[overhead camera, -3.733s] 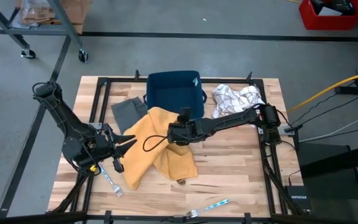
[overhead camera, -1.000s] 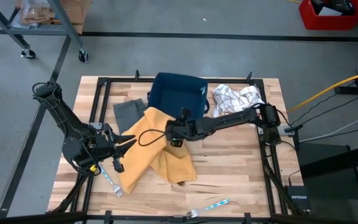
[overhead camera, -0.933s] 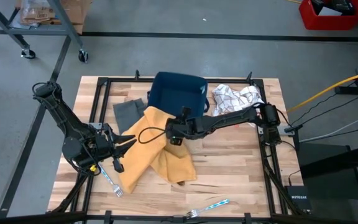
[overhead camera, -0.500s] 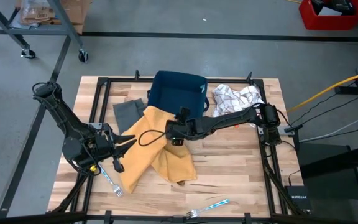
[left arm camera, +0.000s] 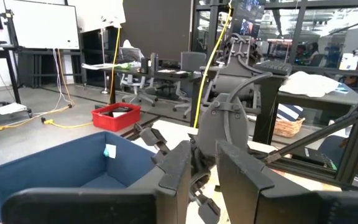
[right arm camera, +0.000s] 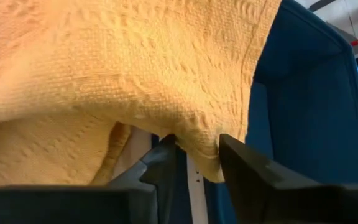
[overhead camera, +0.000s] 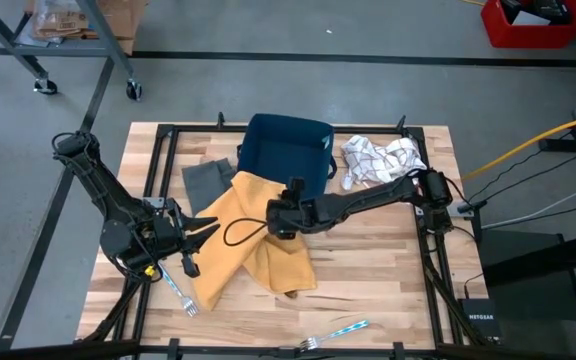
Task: Fold towel
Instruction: Fold the yellow towel
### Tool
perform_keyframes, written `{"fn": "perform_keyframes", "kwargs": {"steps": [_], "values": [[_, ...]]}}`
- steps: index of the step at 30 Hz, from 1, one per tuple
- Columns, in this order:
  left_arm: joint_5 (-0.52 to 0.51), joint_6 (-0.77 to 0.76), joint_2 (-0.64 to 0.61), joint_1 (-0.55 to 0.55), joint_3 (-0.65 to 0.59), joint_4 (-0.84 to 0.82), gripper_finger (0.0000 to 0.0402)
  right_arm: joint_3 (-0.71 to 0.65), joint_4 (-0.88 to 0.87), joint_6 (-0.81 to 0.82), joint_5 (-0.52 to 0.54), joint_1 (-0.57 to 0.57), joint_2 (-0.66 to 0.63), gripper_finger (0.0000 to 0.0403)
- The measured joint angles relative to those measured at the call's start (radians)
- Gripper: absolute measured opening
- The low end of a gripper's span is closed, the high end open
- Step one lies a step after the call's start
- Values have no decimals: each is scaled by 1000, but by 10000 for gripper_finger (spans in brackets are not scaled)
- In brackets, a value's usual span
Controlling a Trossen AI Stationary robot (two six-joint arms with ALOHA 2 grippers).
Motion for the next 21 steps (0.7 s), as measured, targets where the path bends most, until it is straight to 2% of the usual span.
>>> {"fn": "perform_keyframes", "kwargs": {"steps": [7,13,18,21], "values": [[0,0,0,0,0,0,70,0,0,0,1,1,0,84],[0,0,0,0,0,0,70,3,-1,0,11,4,0,14],[0,27,0,0,0,1,70,65,-7,0,75,18,3,21],[0,40,0,0,0,1,70,140,-34,0,116,24,3,10]]}}
